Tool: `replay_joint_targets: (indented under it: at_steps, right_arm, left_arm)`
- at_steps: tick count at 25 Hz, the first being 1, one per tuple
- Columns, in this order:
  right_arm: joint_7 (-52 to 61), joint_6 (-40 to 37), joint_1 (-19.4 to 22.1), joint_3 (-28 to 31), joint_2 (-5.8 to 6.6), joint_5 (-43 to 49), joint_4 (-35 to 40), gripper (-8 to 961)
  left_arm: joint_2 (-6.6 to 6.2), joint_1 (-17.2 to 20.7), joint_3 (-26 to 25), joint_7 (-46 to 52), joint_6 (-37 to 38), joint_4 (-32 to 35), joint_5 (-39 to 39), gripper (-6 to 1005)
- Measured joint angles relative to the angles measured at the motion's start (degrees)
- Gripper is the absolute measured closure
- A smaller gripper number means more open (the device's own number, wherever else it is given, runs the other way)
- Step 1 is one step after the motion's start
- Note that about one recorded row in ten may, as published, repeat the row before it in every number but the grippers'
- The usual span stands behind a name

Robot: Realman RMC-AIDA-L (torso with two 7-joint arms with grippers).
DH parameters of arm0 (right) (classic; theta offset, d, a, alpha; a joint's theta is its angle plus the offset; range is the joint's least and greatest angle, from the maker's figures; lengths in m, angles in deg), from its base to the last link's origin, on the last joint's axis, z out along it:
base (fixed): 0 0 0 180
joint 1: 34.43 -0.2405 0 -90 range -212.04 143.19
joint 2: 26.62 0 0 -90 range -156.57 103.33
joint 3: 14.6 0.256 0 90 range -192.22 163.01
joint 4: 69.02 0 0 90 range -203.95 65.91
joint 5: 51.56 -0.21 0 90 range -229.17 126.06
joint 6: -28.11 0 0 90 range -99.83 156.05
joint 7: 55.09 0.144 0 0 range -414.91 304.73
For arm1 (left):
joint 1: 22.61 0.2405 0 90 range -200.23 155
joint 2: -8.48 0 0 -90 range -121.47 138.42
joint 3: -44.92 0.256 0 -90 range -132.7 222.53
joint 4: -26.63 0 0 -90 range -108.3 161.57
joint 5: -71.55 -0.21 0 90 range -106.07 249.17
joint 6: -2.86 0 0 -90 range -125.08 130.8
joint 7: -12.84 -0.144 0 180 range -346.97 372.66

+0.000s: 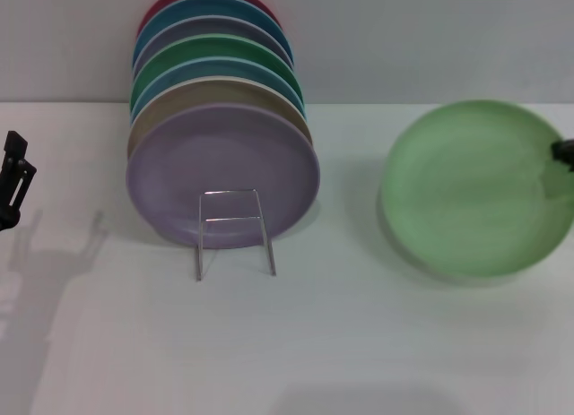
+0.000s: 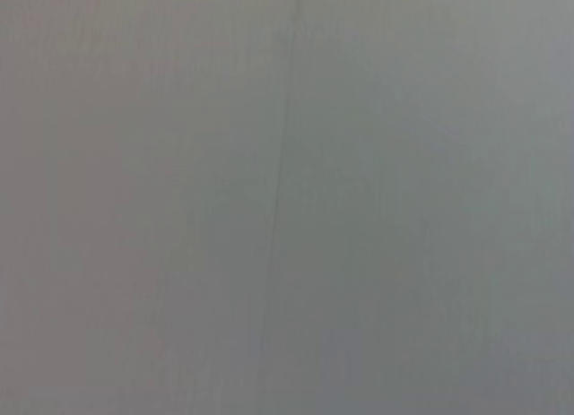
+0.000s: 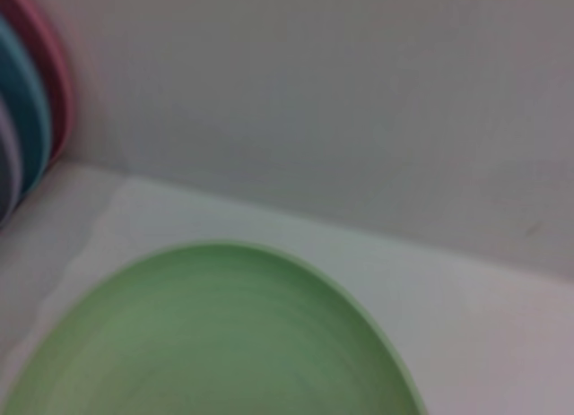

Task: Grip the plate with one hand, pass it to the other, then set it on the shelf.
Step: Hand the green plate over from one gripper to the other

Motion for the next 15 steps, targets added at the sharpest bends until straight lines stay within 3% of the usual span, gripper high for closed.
replay_joint_targets:
  at_steps: [7,15]
  right_arm:
    - [-4.40,-16.31,7.22,-7.80,-0.13,-3.32,-4.60,934]
    - [-13.22,-32.83,8.43,-14.34,-0.22,-12.14,3.00,932]
  left_arm:
    - [0.05,-0.41,0.00,0.15,0.38,0.00,-0.08,192]
    - [0.05,-0.55,0.01,0.19,0.75,0.00,-0.28,195]
